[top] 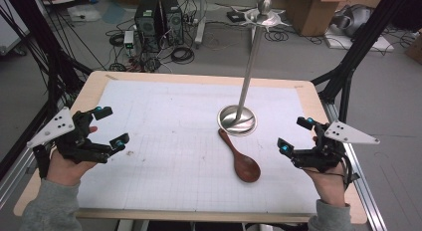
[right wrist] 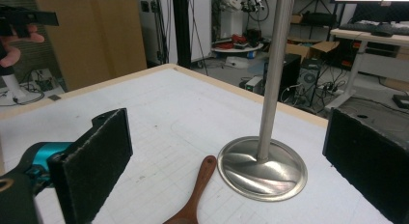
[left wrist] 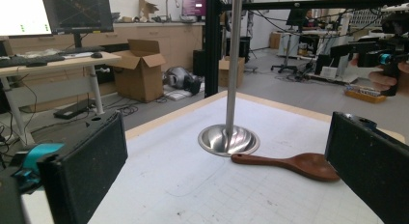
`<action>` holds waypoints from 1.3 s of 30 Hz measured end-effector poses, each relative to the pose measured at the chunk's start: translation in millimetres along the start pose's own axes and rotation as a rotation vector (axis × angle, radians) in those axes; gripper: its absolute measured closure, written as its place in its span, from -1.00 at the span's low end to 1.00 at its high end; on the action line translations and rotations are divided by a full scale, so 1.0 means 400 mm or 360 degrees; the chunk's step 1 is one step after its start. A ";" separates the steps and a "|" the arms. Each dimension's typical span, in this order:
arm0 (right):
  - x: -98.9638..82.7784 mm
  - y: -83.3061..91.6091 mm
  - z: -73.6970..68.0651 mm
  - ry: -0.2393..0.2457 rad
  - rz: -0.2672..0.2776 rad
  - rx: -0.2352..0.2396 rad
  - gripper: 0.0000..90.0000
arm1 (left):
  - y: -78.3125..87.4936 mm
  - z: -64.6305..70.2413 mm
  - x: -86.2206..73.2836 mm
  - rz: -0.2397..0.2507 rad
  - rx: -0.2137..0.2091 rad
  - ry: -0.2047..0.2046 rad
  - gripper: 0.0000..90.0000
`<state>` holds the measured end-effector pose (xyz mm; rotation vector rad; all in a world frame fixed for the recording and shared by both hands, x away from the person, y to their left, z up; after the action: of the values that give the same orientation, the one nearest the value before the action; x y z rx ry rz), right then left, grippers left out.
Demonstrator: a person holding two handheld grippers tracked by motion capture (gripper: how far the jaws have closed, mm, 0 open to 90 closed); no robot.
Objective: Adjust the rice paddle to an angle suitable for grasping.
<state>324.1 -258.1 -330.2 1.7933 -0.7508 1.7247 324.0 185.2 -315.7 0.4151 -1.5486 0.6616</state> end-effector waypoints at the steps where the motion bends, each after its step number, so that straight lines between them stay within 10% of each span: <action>1: -0.002 -0.002 0.000 -0.0005 -0.0007 0.0003 -0.95 | 0.000 -0.001 0.000 -0.0001 0.0003 -0.0001 -0.96; 11: -0.011 -0.013 -0.003 -0.0003 -0.0035 0.0012 -0.89 | 0.000 -0.003 -0.007 -0.0008 0.0034 0.0008 -0.96; 27: -0.070 -0.052 -0.005 0.0044 -0.0142 -0.0019 0.53 | 0.009 -0.008 -0.022 -0.0031 0.0060 0.0028 -0.96; 39: -0.124 -0.102 -0.012 0.0128 -0.0273 -0.0032 0.99 | 0.010 0.001 -0.027 -0.0028 0.0023 0.0041 -0.96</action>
<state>348.3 -224.8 -379.8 1.7108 -0.5619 1.6597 322.3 186.6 -327.2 0.4292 -1.5151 0.6621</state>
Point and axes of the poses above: each handheld gripper's, and its own axes: y roughly backward along the jaws, x roughly out of its top, z roughly to its right, the point moved 9 cm from there along -y, roughly forward along the jaws, and after that the axes turned 11 degrees about z, right-handed, at the moved point
